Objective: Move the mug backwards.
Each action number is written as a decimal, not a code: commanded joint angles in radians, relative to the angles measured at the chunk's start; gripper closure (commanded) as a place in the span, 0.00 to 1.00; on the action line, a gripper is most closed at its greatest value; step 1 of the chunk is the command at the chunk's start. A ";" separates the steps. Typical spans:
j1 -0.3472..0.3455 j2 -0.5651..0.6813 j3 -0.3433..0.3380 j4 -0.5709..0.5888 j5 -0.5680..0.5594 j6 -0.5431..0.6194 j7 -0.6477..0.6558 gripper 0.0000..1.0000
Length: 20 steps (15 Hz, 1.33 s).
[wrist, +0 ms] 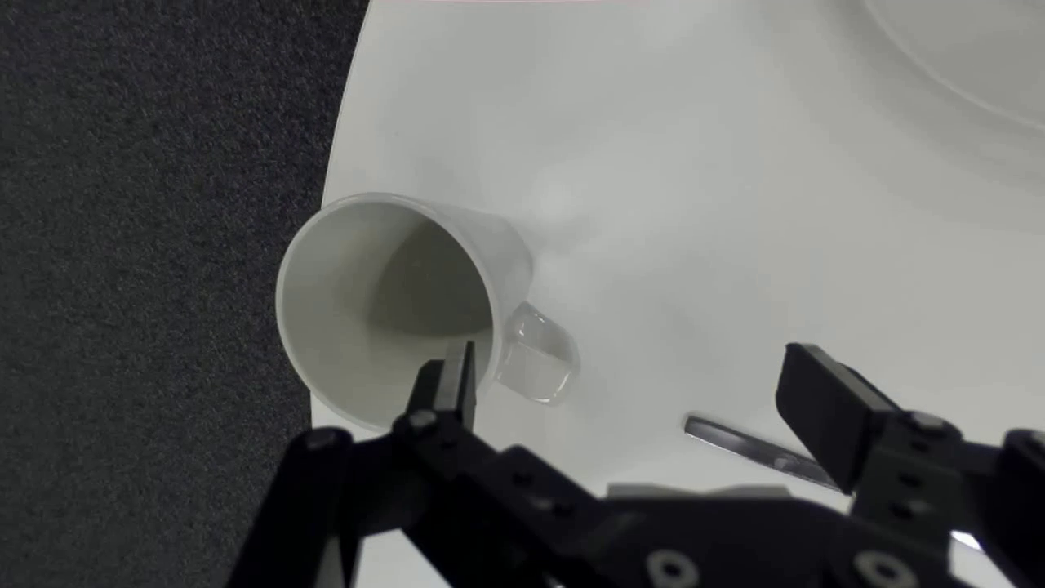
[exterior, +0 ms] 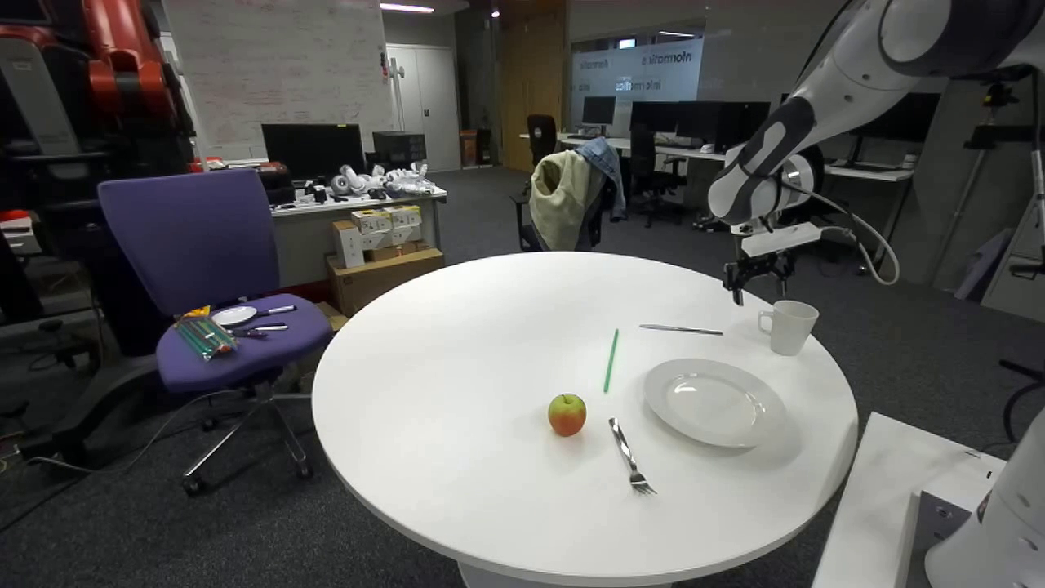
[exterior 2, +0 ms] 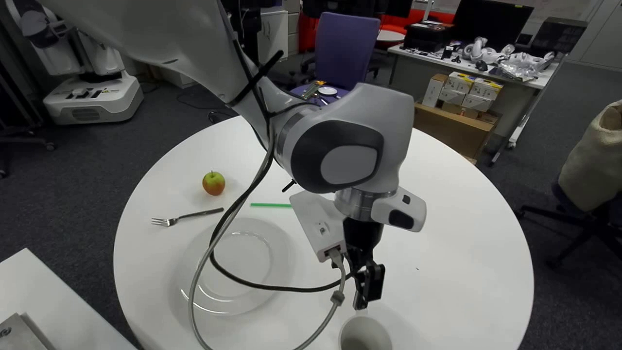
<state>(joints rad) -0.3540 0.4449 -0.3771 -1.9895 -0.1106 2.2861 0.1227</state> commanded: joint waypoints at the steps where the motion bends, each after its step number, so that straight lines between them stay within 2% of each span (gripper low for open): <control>1: -0.027 0.025 0.005 0.038 0.024 -0.028 -0.012 0.00; 13: -0.062 0.084 0.012 0.071 0.048 -0.030 -0.017 0.00; 20: -0.069 0.077 0.035 0.067 0.123 -0.005 -0.031 0.00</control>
<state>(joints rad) -0.3992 0.5275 -0.3629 -1.9409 -0.0209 2.2863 0.1219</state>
